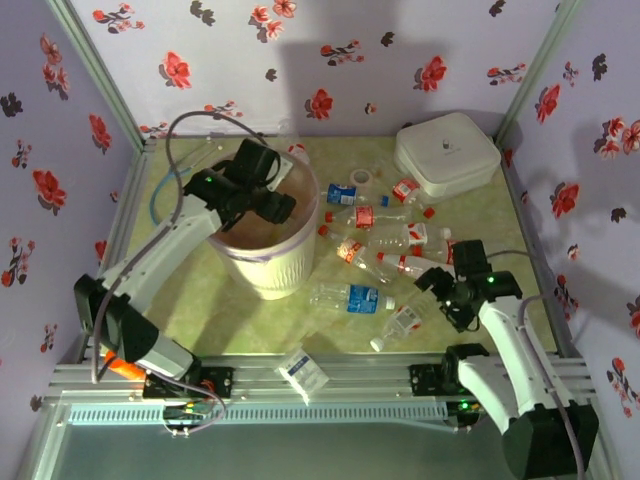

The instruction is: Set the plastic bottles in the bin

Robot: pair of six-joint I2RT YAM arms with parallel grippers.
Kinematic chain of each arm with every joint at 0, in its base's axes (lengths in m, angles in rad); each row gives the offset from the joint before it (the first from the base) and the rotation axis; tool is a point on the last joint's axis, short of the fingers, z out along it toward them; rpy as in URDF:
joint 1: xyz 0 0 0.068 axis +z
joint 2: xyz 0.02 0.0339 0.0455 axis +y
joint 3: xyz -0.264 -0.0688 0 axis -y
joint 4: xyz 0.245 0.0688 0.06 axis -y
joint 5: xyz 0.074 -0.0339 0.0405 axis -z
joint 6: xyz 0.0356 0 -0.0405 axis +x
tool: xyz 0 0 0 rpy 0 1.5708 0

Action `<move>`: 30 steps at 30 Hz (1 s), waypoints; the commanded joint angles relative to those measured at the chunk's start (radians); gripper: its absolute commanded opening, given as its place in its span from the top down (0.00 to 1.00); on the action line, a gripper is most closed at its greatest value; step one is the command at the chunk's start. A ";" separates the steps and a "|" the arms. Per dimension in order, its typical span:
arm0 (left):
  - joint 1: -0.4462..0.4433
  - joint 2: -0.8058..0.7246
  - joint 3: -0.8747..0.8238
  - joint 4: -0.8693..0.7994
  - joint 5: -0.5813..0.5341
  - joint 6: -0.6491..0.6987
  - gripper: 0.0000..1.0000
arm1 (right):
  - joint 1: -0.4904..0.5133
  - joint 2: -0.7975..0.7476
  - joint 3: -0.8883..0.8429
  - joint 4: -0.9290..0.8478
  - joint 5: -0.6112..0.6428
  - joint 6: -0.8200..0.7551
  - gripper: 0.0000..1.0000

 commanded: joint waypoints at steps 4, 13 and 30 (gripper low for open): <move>-0.030 -0.079 0.137 -0.122 -0.064 0.013 0.19 | 0.006 0.097 -0.056 0.159 0.009 0.053 0.05; -0.134 -0.152 0.199 -0.153 -0.063 -0.003 0.19 | 0.003 0.161 -0.080 0.291 0.043 0.046 0.12; -0.185 -0.186 0.159 -0.116 -0.066 -0.057 0.19 | -0.023 0.063 -0.037 0.198 0.104 -0.027 0.41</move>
